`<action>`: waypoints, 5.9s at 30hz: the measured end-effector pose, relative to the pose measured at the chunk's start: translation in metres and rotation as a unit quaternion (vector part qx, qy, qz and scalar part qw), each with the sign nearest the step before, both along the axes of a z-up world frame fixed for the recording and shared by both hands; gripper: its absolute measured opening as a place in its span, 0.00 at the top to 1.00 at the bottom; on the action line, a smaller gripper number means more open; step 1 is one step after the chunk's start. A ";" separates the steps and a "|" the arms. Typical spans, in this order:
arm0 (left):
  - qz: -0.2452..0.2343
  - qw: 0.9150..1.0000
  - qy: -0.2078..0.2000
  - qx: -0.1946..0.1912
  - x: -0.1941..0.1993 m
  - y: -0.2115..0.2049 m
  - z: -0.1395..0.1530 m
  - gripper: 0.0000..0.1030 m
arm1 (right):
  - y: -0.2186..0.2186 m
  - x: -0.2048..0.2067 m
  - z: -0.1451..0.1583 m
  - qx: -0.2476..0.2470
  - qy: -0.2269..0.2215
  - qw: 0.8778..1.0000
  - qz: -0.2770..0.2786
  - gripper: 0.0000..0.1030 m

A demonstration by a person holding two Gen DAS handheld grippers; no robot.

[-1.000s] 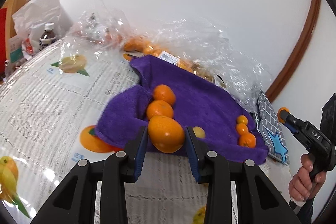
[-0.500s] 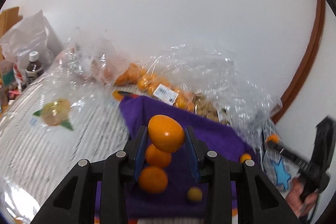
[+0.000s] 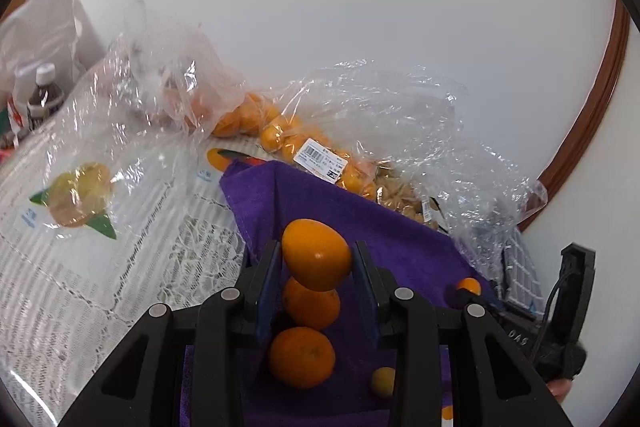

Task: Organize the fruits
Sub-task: 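Carry both oranges over the towel and open the right gripper to release its orange, then lower the large orange onto the towel and open the left gripper, then move the right gripper to the red apple on the sheet and grasp it, then grasp a small green fruit with the left gripper while the right holds the red apple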

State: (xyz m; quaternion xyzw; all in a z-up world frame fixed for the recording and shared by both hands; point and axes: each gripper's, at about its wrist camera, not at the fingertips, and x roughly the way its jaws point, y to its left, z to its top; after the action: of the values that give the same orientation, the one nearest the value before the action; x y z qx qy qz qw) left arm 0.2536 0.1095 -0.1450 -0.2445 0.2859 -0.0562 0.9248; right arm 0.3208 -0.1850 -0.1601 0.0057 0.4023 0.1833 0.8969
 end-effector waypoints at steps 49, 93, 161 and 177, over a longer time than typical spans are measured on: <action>-0.099 0.991 0.023 0.087 -0.007 -0.077 -0.004 0.63 | -0.035 -0.103 0.041 -0.051 -0.119 0.988 -0.089 0.56; 0.034 0.996 0.072 0.046 -0.126 0.031 -0.026 0.63 | 0.067 -0.151 -0.006 -0.032 0.015 0.998 0.051 0.77; -0.146 0.984 0.071 0.078 -0.114 -0.070 -0.033 0.74 | -0.042 -0.184 -0.011 -0.023 -0.006 0.999 -0.039 0.78; -0.135 0.987 0.024 0.086 -0.127 -0.067 -0.022 0.74 | -0.041 -0.190 -0.009 -0.012 -0.013 1.000 -0.025 0.78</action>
State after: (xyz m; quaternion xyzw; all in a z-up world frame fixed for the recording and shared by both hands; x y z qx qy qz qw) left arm 0.1263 0.0427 -0.1670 -0.1242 0.3423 -0.1497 0.9192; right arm 0.1308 -0.2256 -0.1690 0.0024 0.3922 0.1558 0.9066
